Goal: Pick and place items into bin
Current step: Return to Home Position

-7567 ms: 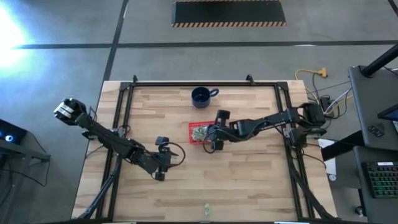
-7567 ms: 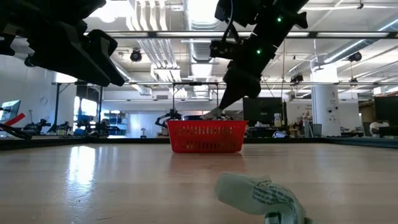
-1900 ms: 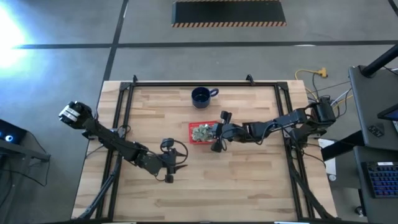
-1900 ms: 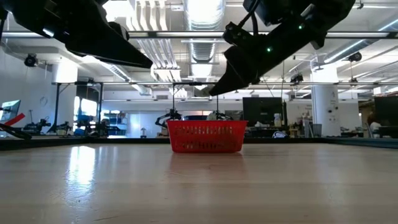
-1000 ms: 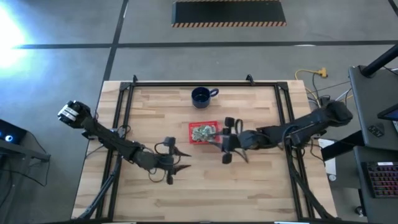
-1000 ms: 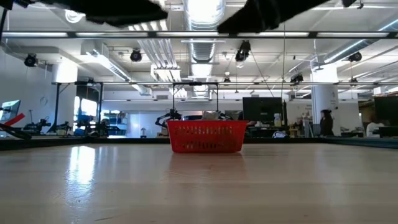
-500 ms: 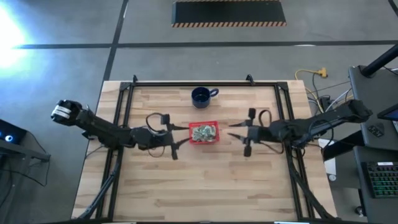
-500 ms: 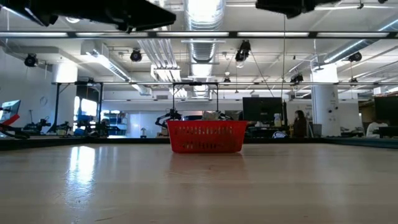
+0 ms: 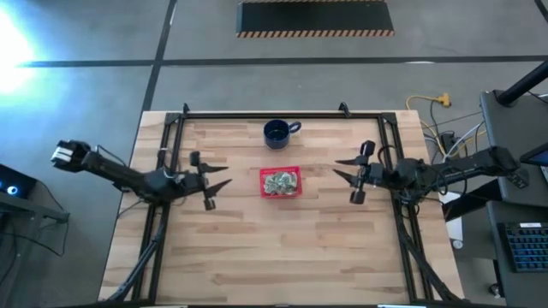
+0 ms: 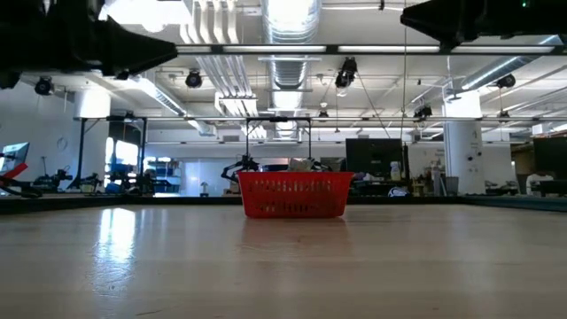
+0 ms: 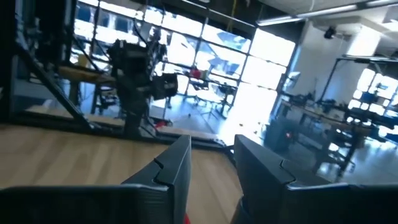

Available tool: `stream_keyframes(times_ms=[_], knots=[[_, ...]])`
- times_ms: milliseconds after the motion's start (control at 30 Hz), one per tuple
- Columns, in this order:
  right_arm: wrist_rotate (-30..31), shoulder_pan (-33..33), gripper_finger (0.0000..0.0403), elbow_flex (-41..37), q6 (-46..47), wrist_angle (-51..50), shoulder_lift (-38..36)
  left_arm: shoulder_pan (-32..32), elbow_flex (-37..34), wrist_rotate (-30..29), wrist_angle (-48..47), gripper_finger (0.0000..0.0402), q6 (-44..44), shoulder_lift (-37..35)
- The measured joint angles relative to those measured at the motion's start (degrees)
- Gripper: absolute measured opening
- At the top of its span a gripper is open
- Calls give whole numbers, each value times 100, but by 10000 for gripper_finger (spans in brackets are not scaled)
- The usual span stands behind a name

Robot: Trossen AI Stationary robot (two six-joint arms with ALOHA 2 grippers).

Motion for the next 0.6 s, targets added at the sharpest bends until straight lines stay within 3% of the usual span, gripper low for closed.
stream_keyframes(times_ms=[133,267,433,600], knots=[[-110,-27,107,-211,53,-12,-182,47,-497,85,276,167,17,-528],[-340,-174,102,-370,114,-18,-296,285,-541,834,78,167,-13,-834],[-1070,-453,95,-403,265,-7,-322,842,-541,1244,63,167,-44,-815],[-1135,-593,88,-511,411,-9,-319,1374,-547,1726,3,167,-161,-798]])
